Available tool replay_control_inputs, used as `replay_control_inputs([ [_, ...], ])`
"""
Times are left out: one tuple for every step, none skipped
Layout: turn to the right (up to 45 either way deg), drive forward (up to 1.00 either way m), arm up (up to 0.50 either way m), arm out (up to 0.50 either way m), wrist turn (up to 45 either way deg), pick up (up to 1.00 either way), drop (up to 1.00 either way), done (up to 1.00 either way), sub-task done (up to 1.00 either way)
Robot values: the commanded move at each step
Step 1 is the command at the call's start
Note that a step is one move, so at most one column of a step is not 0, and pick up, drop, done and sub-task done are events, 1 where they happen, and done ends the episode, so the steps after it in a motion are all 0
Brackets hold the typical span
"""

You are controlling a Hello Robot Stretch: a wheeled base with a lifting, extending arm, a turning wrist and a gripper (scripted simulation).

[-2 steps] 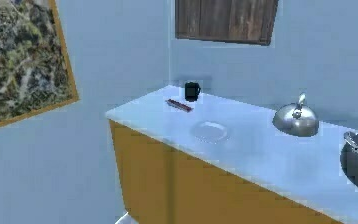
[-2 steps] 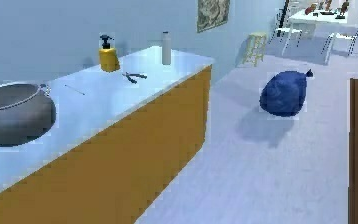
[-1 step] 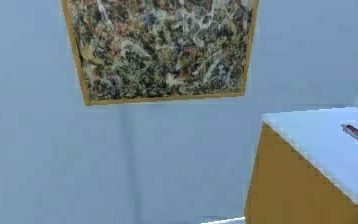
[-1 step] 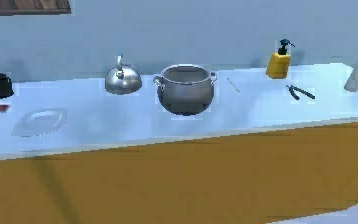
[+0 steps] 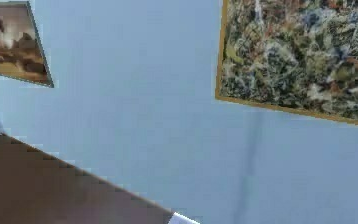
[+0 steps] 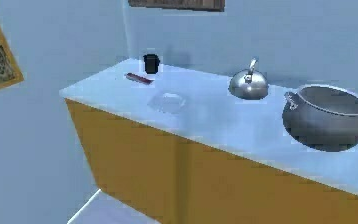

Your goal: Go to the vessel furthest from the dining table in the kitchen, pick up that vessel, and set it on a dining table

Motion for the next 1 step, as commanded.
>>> replay_control_inputs([
  [45.0,0.0,0.0,0.0,0.0,0.0,0.0,0.0,0.0],
])
